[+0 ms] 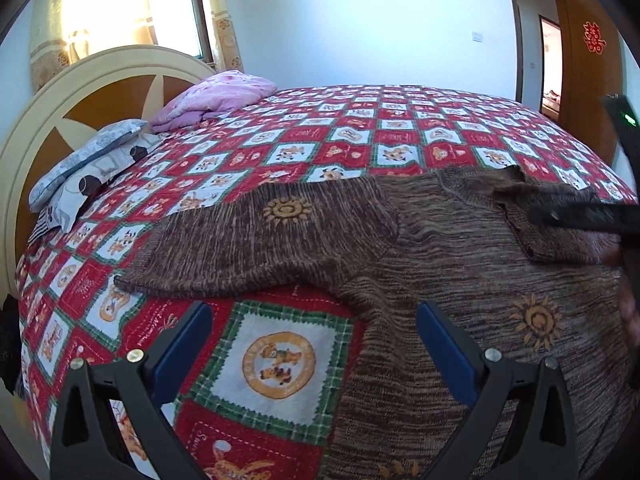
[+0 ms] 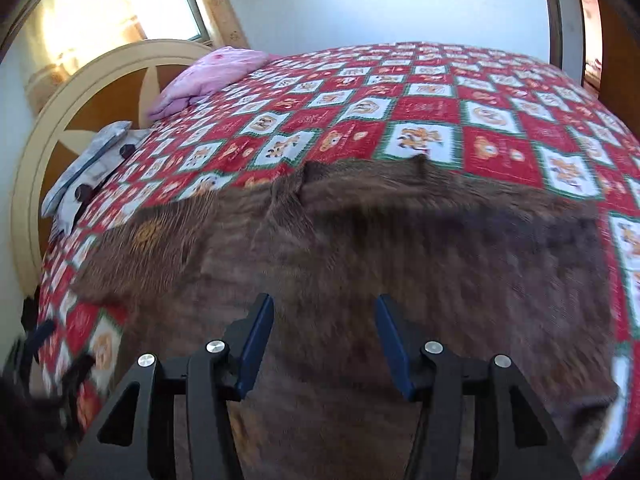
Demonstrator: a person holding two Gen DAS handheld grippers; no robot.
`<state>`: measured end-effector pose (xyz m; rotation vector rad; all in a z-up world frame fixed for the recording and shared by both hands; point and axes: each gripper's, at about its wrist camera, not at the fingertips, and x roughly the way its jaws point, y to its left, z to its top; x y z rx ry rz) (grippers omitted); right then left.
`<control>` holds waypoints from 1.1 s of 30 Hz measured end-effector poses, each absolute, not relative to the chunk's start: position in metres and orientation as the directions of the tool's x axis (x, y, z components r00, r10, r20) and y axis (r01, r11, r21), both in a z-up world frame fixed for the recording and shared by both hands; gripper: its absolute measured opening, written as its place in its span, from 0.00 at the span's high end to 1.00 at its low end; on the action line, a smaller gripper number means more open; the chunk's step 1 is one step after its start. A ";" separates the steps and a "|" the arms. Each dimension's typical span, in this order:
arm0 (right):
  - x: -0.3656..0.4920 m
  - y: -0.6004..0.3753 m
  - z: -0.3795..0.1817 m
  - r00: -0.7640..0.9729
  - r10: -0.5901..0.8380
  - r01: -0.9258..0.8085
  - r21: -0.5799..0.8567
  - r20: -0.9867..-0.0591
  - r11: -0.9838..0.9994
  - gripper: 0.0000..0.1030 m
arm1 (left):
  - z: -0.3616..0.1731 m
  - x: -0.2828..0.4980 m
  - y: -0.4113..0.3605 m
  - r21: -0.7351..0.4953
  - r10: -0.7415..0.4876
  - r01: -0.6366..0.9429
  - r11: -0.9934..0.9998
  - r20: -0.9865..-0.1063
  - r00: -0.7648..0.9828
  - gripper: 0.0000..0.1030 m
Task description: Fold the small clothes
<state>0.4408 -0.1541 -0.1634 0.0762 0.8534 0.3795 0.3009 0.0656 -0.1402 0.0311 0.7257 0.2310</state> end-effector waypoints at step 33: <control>0.591 -0.359 -0.164 0.661 0.040 0.129 0.166 -0.749 0.978 0.99 | -0.177 0.433 -0.117 0.385 0.221 0.069 0.920 -0.657 0.720 0.00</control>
